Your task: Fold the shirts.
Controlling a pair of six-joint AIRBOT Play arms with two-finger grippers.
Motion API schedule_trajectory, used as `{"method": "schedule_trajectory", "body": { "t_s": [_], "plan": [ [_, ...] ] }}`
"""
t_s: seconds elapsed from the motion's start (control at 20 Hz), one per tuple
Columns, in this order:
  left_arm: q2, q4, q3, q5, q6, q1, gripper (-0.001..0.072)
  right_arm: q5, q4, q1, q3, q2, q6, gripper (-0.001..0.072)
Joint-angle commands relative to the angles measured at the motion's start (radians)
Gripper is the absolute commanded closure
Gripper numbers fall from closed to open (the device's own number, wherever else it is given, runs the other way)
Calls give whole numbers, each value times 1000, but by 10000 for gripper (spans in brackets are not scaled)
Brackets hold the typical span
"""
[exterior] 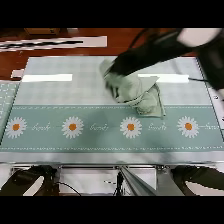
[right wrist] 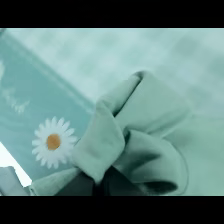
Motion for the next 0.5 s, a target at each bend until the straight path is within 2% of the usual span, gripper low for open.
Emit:
{"method": "schedule_trajectory", "body": {
  "t_s": [0.0, 0.05, 0.15, 0.35, 0.45],
  "plan": [
    [0, 0, -36, -48, 0, 0, 5, -65, -34, 255, 1, -187, 3, 689],
    [0, 0, -47, -54, 0, 0, 5, -77, -35, 301, 1, -227, 2, 667],
    [0, 0, -74, -56, 0, 0, 5, -84, -48, 356, 1, -279, 1, 364],
    [0, 1, -162, -55, 1, 0, 4, -14, -274, 290, 2, -212, 6, 186],
    [0, 0, -235, -55, 1, 0, 4, 57, -419, 191, 2, -129, 14, 165]
  ]
}}
